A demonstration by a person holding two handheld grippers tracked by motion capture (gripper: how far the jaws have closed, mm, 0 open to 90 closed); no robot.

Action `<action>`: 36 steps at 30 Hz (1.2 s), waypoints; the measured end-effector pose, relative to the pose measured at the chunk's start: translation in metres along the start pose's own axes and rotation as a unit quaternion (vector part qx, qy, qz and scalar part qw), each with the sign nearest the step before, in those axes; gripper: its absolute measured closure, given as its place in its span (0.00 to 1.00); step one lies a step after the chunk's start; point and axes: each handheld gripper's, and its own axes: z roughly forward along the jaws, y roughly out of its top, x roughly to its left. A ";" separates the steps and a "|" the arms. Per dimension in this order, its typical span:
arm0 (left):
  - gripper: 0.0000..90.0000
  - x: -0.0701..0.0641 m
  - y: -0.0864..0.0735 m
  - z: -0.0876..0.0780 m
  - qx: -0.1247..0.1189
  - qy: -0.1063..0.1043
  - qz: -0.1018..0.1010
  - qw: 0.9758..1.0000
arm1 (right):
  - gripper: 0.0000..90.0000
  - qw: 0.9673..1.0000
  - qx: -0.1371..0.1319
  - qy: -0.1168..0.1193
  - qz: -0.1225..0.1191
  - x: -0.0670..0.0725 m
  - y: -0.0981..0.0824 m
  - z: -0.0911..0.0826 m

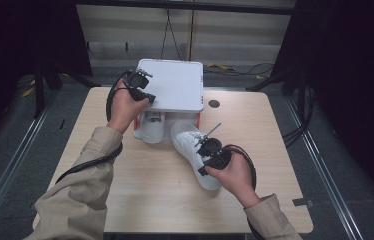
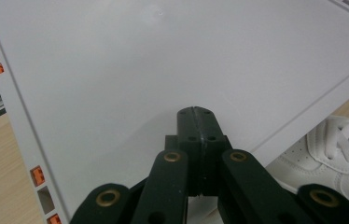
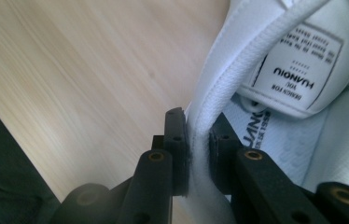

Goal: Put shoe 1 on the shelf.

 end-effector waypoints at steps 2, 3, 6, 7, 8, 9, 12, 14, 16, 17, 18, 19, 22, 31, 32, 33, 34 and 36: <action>1.00 0.000 0.000 0.000 -0.002 -0.001 -0.001 1.000 | 0.89 1.000 -0.011 0.003 0.002 0.001 0.006 -0.005; 1.00 0.001 -0.001 0.000 -0.002 -0.003 -0.001 1.000 | 0.89 1.000 -0.010 0.001 -0.003 0.001 0.009 -0.006; 1.00 0.002 -0.001 0.000 -0.003 -0.006 -0.005 1.000 | 0.88 1.000 -0.007 0.007 -0.003 0.002 0.022 -0.005; 1.00 0.002 -0.001 0.000 -0.003 -0.006 -0.005 1.000 | 0.88 1.000 -0.009 0.006 -0.006 0.004 0.027 -0.005; 1.00 0.001 -0.001 0.001 -0.007 -0.003 -0.005 1.000 | 0.87 1.000 -0.010 0.000 -0.015 0.008 0.032 -0.005; 1.00 0.001 -0.001 0.001 -0.007 -0.003 -0.005 1.000 | 0.86 1.000 -0.013 -0.008 -0.017 0.013 0.038 -0.006; 1.00 0.001 -0.002 0.000 -0.006 -0.004 0.004 1.000 | 0.86 0.999 -0.026 -0.020 -0.025 0.019 0.047 -0.007; 1.00 0.002 -0.003 0.000 -0.009 -0.009 -0.001 1.000 | 0.87 0.999 -0.028 -0.027 -0.026 0.019 0.049 -0.006; 1.00 0.004 -0.003 0.000 -0.009 -0.013 -0.004 1.000 | 0.87 0.998 -0.036 -0.029 -0.030 0.019 0.050 -0.005; 1.00 0.004 -0.003 0.000 -0.009 -0.013 -0.003 1.000 | 0.87 0.998 -0.040 -0.031 -0.031 0.020 0.050 -0.005; 1.00 0.004 -0.003 0.000 -0.009 -0.013 -0.003 1.000 | 0.87 0.998 -0.040 -0.031 -0.031 0.020 0.050 -0.005; 1.00 0.003 -0.003 0.000 -0.011 -0.012 -0.002 1.000 | 0.87 0.998 -0.041 -0.032 -0.026 0.019 0.054 -0.003; 1.00 0.003 -0.004 0.000 -0.012 -0.011 0.001 1.000 | 0.87 0.998 -0.026 -0.048 -0.026 0.014 0.061 0.009; 1.00 0.003 -0.005 0.000 -0.016 -0.013 -0.003 1.000 | 0.81 0.998 -0.014 -0.045 -0.029 0.013 0.078 0.048; 1.00 0.002 -0.005 0.000 -0.019 -0.011 -0.003 1.000 | 0.79 0.998 -0.001 -0.040 -0.043 0.012 0.079 0.050; 1.00 0.002 -0.006 0.000 -0.022 -0.010 -0.006 1.000 | 0.77 0.999 0.008 -0.030 -0.041 0.012 0.078 0.053; 1.00 0.003 -0.006 0.000 -0.021 -0.011 -0.004 1.000 | 0.75 0.999 0.014 -0.021 -0.038 0.011 0.078 0.055; 1.00 0.003 -0.008 0.000 -0.027 -0.015 -0.009 0.999 | 0.66 0.999 0.013 -0.001 -0.039 0.010 0.076 0.057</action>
